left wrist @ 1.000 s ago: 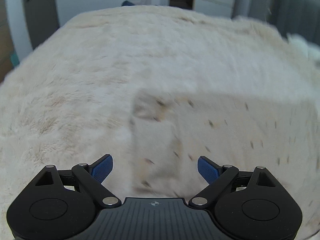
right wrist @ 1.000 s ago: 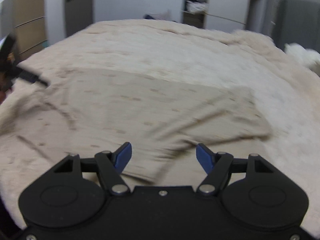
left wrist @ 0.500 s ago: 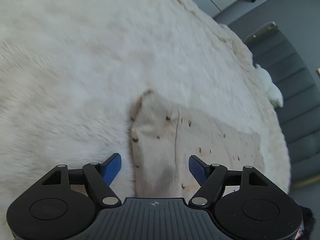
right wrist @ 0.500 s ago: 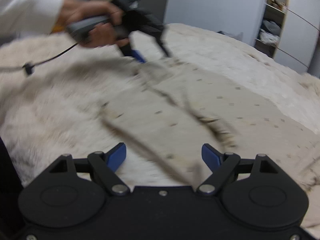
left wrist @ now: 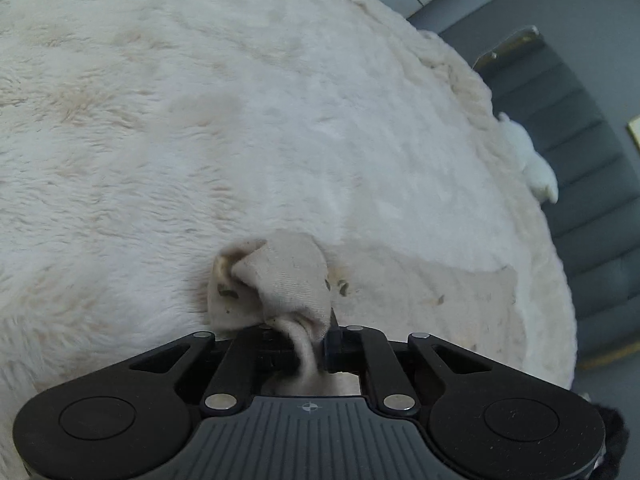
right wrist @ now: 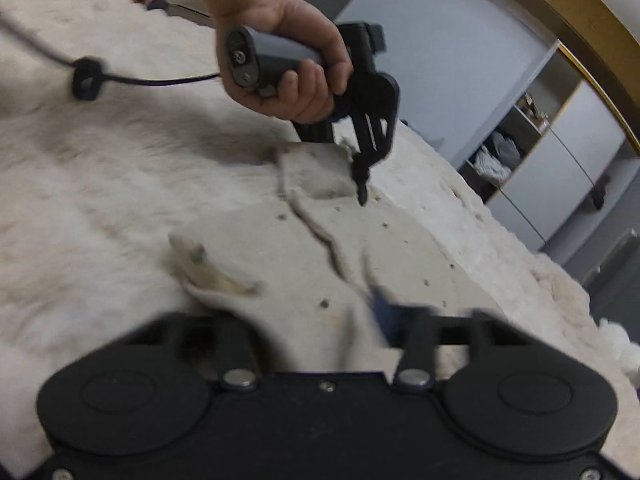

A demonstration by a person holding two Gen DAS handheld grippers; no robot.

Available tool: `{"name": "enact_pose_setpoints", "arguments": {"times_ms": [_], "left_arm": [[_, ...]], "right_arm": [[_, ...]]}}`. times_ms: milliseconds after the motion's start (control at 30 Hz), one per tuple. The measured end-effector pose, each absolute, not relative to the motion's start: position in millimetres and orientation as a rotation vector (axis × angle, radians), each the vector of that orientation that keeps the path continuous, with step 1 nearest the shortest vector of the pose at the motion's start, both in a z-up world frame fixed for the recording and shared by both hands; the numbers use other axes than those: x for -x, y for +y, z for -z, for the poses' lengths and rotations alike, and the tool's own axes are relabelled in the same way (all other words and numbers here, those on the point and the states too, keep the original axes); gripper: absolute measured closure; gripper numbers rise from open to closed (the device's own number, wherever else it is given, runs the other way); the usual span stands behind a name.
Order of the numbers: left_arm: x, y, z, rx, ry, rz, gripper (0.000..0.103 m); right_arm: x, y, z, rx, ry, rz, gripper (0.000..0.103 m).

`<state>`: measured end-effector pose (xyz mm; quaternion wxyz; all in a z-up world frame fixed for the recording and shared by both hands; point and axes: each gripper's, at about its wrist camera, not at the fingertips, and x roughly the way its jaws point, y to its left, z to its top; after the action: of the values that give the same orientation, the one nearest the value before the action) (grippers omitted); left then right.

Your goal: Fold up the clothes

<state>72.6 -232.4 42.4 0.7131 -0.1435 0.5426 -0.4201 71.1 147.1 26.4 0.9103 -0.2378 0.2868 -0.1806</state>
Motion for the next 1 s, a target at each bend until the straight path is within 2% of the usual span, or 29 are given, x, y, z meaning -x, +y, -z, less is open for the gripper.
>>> {"name": "enact_pose_setpoints", "arguments": {"times_ms": [133, 333, 500, 667, 767, 1000], "left_arm": [[-51, -232, -93, 0.404, 1.133, 0.978, 0.097], [-10, -278, -173, 0.369, 1.047, 0.976, 0.097], [34, -382, -219, 0.190, 0.989, 0.968, 0.097], [73, -510, -211, 0.003, 0.997, 0.954, 0.097], [96, -598, -186, -0.146, 1.016, 0.909, 0.097], [130, -730, -106, -0.405, 1.071, 0.764, 0.096]], "right_arm": [[-44, 128, -63, 0.408, 0.495, 0.409, 0.101], [29, 80, -127, 0.177, 0.338, 0.458, 0.101], [97, -1, -147, -0.130, 0.280, 0.559, 0.101], [151, -75, -129, -0.372, 0.274, 0.618, 0.101], [179, -112, -115, -0.489, 0.264, 0.635, 0.101], [225, -202, -54, -0.858, 0.273, 0.666, 0.101]]}}
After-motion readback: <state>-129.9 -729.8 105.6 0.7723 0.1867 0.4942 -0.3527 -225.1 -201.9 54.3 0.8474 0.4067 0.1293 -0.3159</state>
